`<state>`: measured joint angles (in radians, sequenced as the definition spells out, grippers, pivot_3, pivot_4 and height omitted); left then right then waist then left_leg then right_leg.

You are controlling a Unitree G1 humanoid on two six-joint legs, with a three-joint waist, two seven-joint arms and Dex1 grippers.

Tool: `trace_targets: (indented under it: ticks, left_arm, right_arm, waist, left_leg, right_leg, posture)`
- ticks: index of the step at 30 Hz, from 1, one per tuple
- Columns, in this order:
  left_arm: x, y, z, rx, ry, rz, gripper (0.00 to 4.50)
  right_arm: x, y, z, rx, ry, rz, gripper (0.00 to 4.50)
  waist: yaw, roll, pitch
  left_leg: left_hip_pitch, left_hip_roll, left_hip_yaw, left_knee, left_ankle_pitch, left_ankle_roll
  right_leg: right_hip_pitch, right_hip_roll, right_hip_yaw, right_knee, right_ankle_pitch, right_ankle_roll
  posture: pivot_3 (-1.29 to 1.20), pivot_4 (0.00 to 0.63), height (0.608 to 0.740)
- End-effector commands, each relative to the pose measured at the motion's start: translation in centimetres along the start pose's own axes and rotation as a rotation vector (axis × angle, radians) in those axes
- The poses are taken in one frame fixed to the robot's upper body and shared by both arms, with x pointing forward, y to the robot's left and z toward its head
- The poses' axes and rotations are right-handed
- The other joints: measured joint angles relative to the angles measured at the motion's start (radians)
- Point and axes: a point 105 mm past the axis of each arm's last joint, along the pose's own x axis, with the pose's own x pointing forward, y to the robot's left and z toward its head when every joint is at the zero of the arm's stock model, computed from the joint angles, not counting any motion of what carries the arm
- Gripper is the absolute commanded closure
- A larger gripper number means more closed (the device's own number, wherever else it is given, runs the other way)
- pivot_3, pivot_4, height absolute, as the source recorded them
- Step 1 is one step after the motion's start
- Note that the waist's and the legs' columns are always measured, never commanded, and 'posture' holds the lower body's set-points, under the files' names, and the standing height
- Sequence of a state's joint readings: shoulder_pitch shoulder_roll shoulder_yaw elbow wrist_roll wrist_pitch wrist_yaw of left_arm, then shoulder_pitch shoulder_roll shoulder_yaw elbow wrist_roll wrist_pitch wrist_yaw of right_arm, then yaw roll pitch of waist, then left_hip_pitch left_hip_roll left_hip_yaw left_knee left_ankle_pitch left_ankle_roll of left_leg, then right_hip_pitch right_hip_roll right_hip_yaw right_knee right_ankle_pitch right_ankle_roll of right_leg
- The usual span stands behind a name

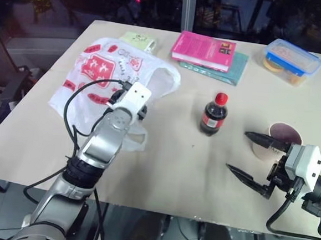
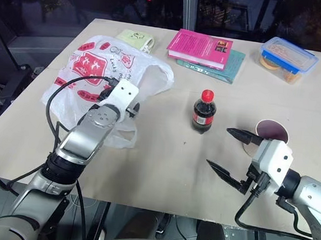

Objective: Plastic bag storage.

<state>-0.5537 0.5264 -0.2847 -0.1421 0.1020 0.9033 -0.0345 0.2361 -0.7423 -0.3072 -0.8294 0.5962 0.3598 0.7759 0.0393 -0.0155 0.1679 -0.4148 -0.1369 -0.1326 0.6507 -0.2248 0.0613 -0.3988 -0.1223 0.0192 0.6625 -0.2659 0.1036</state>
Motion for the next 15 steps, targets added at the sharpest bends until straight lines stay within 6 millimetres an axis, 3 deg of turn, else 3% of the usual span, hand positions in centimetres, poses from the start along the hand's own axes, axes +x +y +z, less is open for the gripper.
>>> trace_targets:
  ticks: [1,5,8,9,15]
  left_arm:
    - [0.1,1.0,0.5,0.047,-0.029,0.072,0.79]
    - [0.2,1.5,1.2,0.029,-0.072,0.099,2.78]
    - [-0.8,4.3,2.5,0.066,-0.152,0.175,4.21]
    - [-1.2,5.2,2.8,0.099,-0.174,0.202,4.43]
    - [-3.8,8.8,5.2,0.111,-0.306,0.241,4.43]
  right_arm:
    - [0.3,0.3,1.0,-0.026,-0.026,0.019,0.0]
    - [0.6,0.1,1.1,-0.024,-0.032,0.017,0.0]
    - [1.6,-0.4,1.2,-0.034,-0.043,-0.017,0.0]
    - [2.1,-0.7,1.1,-0.043,-0.039,-0.04,0.0]
    - [6.2,-3.0,0.0,-0.068,0.015,-0.169,0.0]
  waist:
    - [0.0,0.0,0.0]
    - [0.0,0.0,0.0]
    - [-0.006,0.0,0.0]
    - [-0.01,0.0,0.0]
    - [-0.026,0.0,0.0]
  left_leg:
    - [0.0,0.0,0.0,0.0,0.0,0.0]
    - [0.0,0.0,0.0,0.0,0.0,0.0]
    - [0.0,0.0,0.0,0.0,0.0,0.0]
    - [0.0,0.0,0.0,0.0,0.0,0.0]
    - [-0.001,0.001,0.001,0.0,0.0,0.0]
  right_leg:
    - [0.0,0.0,0.0,0.0,0.0,0.0]
    - [0.0,0.0,0.0,0.0,0.0,0.0]
    - [0.0,0.0,0.0,0.0,0.0,0.0]
    - [0.0,0.0,0.0,0.0,0.0,0.0]
    - [-0.002,0.0,0.0,0.001,0.0,-0.001]
  posture:
    - [0.0,0.15,0.74]
    - [0.0,0.15,0.74]
    - [0.0,0.15,0.74]
    - [0.0,0.15,0.74]
    - [0.0,0.15,0.74]
